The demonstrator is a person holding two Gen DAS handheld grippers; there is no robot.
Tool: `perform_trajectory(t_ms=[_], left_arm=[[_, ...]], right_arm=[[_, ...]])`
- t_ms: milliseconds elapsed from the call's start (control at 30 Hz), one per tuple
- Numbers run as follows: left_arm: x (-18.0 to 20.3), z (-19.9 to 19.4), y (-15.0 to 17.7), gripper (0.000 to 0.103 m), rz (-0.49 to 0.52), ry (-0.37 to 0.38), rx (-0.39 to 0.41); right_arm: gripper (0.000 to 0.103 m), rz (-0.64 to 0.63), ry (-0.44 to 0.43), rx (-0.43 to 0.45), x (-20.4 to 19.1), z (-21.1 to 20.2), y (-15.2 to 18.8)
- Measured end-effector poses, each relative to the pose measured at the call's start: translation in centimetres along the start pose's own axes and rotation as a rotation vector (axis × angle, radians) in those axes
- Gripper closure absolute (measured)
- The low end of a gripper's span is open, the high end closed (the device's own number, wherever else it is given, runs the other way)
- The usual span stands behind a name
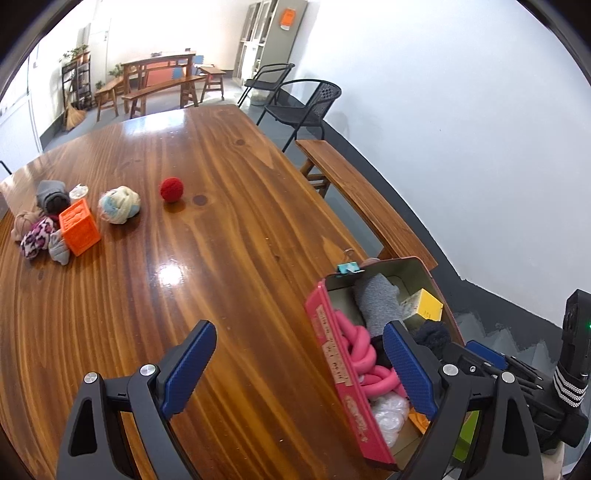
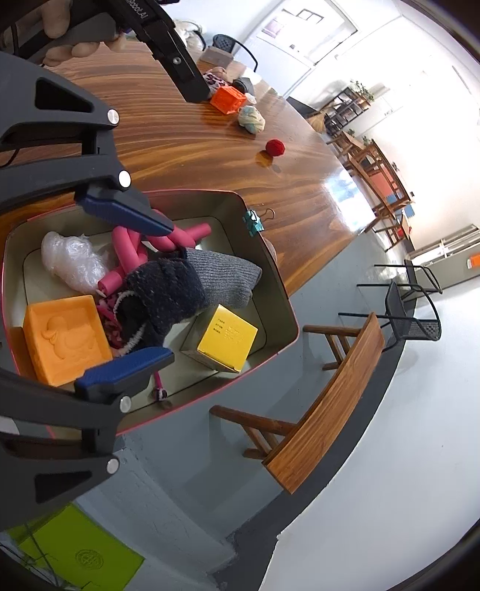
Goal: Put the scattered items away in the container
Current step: 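Carry the pink knot and black glove to the box and release both, then return both tools to the table pile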
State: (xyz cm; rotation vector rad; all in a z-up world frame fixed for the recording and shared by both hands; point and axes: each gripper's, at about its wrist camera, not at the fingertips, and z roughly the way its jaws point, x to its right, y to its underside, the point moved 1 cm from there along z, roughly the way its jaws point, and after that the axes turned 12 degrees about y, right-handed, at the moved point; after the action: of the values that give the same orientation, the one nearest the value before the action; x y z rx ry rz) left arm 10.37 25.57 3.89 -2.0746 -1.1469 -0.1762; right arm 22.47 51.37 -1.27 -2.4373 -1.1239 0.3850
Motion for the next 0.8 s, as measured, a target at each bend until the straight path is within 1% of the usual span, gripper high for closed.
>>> perform_trajectory(t_ms=[133, 267, 300, 333, 467, 633, 800], left_arm=[[-1.8, -0.8, 0.1, 0.01, -0.03, -0.01, 0.004], [-3.8, -1.7, 0.4, 0.009, -0.064, -0.033, 0.006], [-4.2, -2.0, 0.4, 0.006, -0.071, -0.037, 0.006], [-4.8, -2.4, 0.5, 0.001, -0.083, -0.045, 0.011], [-7.5, -4.1, 0.6, 0.001, -0.123, -0.078, 0.03], [-11.7, -6.5, 0.9, 0.001, -0.186, -0.125, 0.056], [-16.0, -8.6, 1.4, 0.001, -0.258, -0.174, 0.077]], right_arm=[[0.036, -0.002, 0.009, 0.005, -0.9, -0.2, 0.1], [0.036, -0.02, -0.001, 0.015, -2.8, -0.4, 0.1], [0.036, -0.029, -0.007, 0.016, -3.6, -0.4, 0.1], [0.036, -0.035, -0.012, 0.016, -4.1, -0.4, 0.1], [0.036, -0.07, -0.042, 0.018, -7.1, -0.3, 0.0], [0.036, -0.124, -0.087, 0.019, -11.6, 0.1, -0.3], [0.036, -0.178, -0.122, 0.0, -15.7, 0.7, -0.1]])
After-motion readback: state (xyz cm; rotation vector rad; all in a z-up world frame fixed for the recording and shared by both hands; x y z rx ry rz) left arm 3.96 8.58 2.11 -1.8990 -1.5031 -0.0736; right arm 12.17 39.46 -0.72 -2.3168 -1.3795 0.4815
